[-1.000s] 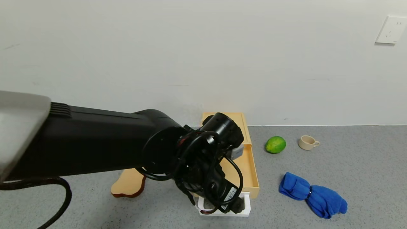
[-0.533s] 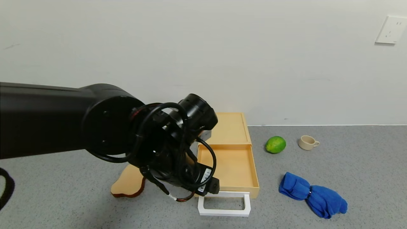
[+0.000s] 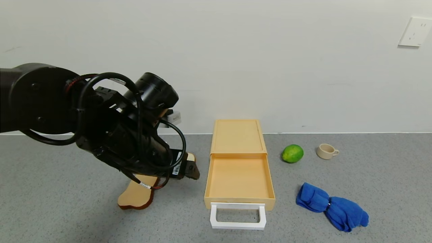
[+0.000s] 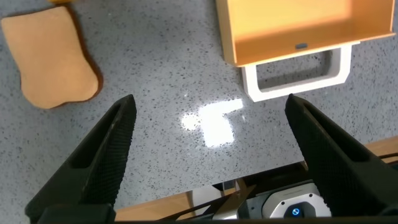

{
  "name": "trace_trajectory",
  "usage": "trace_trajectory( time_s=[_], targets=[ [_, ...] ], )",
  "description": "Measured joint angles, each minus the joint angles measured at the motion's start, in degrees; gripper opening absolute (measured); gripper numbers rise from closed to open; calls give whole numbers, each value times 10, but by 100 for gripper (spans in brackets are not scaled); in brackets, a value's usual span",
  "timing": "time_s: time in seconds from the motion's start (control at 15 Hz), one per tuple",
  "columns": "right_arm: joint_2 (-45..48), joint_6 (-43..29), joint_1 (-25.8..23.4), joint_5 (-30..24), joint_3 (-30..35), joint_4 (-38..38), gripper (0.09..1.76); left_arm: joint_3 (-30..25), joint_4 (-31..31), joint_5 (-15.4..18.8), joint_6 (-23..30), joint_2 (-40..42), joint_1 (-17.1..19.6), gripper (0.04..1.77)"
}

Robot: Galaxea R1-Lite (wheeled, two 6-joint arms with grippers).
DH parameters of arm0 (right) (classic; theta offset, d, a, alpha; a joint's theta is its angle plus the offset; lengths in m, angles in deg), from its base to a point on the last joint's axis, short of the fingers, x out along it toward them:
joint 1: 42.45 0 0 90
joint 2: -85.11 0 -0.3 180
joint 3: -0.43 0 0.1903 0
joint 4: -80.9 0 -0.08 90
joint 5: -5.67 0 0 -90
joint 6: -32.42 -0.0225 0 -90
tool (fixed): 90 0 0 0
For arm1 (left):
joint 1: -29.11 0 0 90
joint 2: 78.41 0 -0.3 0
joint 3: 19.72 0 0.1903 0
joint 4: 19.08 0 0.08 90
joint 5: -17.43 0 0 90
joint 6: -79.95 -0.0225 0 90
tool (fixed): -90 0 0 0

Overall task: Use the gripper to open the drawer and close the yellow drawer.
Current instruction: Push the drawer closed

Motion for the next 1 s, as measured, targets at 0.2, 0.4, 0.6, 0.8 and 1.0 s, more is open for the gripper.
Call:
trace_trajectory(
  time_s=[0.2,0.4,0.6,0.8,1.0],
  targets=[
    [0,0,0,0,0,0,171,0,1,0,14,4,11,172],
    [0,0,0,0,0,0,171,1,1,0,14,4,12,172],
    [0,0,0,0,0,0,171,0,-1,0,17,3,8,172],
    [0,0,0,0,0,0,171,4,-1,-7,81,0,-20,172],
    [0,0,0,0,0,0,171,5,-3,-11,131,-11,-62,172]
  ],
)
